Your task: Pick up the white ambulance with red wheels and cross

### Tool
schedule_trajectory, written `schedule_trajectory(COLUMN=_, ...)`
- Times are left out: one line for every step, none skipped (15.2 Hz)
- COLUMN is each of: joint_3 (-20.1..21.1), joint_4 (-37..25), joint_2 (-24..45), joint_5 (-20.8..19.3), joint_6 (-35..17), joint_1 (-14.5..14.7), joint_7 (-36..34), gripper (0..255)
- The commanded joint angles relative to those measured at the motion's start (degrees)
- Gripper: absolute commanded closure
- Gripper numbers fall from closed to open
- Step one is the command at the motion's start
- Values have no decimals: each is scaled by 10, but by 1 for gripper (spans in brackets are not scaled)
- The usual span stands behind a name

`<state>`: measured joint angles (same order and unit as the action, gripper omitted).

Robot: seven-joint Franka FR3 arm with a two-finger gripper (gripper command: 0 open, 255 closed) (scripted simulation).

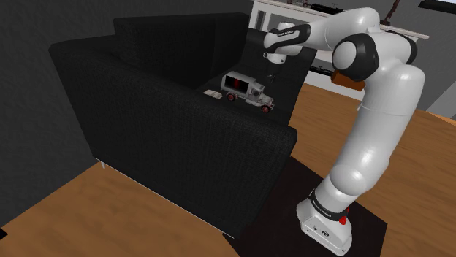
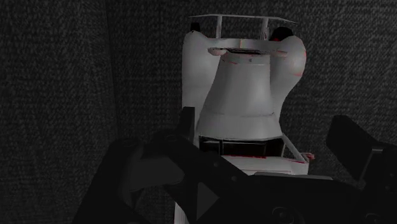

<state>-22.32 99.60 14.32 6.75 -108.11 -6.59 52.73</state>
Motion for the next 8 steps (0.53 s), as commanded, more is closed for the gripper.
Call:
schedule_trajectory(joint_3=1, joint_4=-3, joint_2=14, joint_5=6, joint_6=-8, joint_1=-4, joint_7=9, gripper=0)
schedule_trajectory(joint_3=1, joint_4=2, joint_2=16, joint_5=8, joint_6=-15, joint_1=-4, joint_7=10, gripper=0)
schedule_trajectory(joint_3=2, joint_4=7, joint_2=18, joint_5=9, joint_6=-22, joint_1=-4, joint_7=11, gripper=0)
schedule_trajectory(joint_3=2, joint_4=12, joint_2=21, joint_5=10, joint_6=-29, joint_1=-4, joint_7=12, gripper=0)
schedule_trajectory(joint_3=3, joint_4=16, joint_2=23, joint_5=11, joint_6=-35, joint_1=-5, joint_7=13, gripper=0)
schedule_trajectory(joint_3=3, joint_4=21, joint_2=26, joint_5=13, joint_6=-42, joint_1=-5, joint_7=14, gripper=0)
schedule_trajectory(joint_3=3, joint_4=23, joint_2=27, joint_5=13, joint_6=-46, joint_1=-5, joint_7=14, gripper=0)
schedule_trajectory(joint_3=3, joint_4=23, joint_2=27, joint_5=13, joint_6=-46, joint_1=-5, joint_7=14, gripper=0)
